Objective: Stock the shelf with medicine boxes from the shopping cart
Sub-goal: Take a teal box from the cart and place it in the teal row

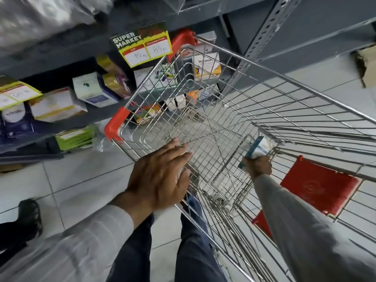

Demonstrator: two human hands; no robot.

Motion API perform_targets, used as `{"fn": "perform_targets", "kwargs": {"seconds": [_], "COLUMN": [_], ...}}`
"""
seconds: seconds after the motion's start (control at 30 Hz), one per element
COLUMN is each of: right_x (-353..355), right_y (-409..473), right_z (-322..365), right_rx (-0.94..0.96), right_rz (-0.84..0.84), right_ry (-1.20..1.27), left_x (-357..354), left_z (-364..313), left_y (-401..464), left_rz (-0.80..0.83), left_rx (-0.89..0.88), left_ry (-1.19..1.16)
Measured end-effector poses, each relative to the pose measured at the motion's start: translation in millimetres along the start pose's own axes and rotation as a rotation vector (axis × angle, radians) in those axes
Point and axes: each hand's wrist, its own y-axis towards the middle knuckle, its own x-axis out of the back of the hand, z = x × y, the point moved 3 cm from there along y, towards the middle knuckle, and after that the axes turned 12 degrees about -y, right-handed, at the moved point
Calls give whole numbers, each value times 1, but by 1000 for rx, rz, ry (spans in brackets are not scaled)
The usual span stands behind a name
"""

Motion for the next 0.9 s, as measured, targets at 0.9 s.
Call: {"fn": "perform_targets", "kwargs": {"seconds": [0.9], "right_x": [356], "right_y": [-388], "right_z": [214], "right_rx": [1093], "right_rz": [-544], "right_ry": [513], "left_x": [376], "left_z": [-182], "left_y": [-33], "left_rz": [-925], "left_rx": [-497], "left_ry": [96]}}
